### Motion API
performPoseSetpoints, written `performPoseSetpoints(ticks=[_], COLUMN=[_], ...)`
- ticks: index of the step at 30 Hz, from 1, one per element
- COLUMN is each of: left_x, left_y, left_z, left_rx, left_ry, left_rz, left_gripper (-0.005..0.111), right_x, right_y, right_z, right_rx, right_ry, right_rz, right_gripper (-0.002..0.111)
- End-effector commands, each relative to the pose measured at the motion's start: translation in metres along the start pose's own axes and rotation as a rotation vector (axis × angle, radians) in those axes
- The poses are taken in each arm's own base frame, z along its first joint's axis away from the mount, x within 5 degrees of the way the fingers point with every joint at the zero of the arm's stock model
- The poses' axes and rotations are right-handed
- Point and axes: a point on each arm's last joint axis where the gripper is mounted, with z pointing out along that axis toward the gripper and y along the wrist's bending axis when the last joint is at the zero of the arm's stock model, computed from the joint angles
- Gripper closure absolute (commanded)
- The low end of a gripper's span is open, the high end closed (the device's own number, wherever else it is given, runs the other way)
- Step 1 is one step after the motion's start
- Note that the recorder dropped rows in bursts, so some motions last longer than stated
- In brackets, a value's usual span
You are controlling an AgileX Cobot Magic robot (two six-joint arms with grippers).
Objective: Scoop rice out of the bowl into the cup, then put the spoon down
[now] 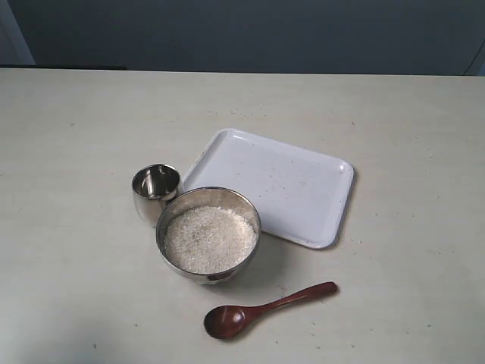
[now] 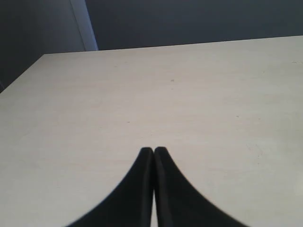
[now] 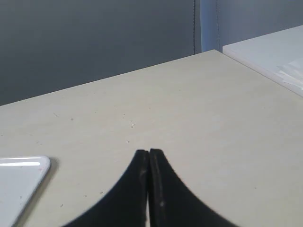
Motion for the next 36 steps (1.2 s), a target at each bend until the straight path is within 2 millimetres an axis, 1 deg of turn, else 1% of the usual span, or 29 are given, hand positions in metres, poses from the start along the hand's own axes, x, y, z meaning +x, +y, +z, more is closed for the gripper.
performPoseSetpoints(ticks=[1,11,13,14,16,17,18,20,22,25,30,36], left_x=[-0.004,-0.004,-0.004,-0.004,-0.004,-0.004,-0.004,-0.004,-0.004,-0.004,-0.004,-0.004], left_y=[0.0,0.0,0.0,0.0,0.0,0.0,0.0,0.0,0.0,0.0,0.0,0.0], left_z=[-0.001,-0.001,-0.001,-0.001,-0.001,-0.001,-0.001,-0.001,-0.001,-0.001,-0.001,-0.001], left_rx=[0.001,0.001,0.001,0.001,0.001,0.001,0.001,0.001,0.001,0.001,0.001,0.001], left_ry=[-0.022,-0.022,-0.022,-0.022,-0.022,-0.022,-0.022,-0.022,-0.022,-0.022,-0.022,-0.022], left_rz=[-0.005,-0.005,-0.005,-0.005,-0.005,-0.005,-0.005,-0.005,-0.005,-0.005,-0.005,-0.005], left_gripper=[0.106,0.106,0.106,0.106,0.106,0.106,0.106,0.106,0.106,0.106,0.106,0.106], right_x=[0.0,0.0,-0.005,-0.008,-0.014,-0.016,-0.017,-0.019,-0.019,-0.023,-0.026,-0.028], right_y=[0.0,0.0,0.0,0.001,0.004,0.004,0.005,0.005,0.005,0.003,0.002,0.0], right_z=[0.0,0.0,0.0,0.0,-0.001,-0.002,-0.002,-0.002,-0.002,-0.003,-0.004,-0.005], right_rx=[-0.002,-0.002,-0.004,-0.016,-0.075,-0.099,-0.116,-0.132,-0.135,-0.135,-0.177,-0.189], right_ry=[-0.016,-0.018,-0.065,-0.104,-0.161,-0.173,-0.183,-0.192,-0.192,-0.242,-0.266,-0.286], right_rz=[0.0,0.001,0.006,0.075,0.387,0.508,0.588,0.663,0.677,0.713,0.982,1.109], right_gripper=[0.109,0.109,0.109,0.109,0.109,0.109,0.109,0.109,0.109,0.109,0.109,0.109])
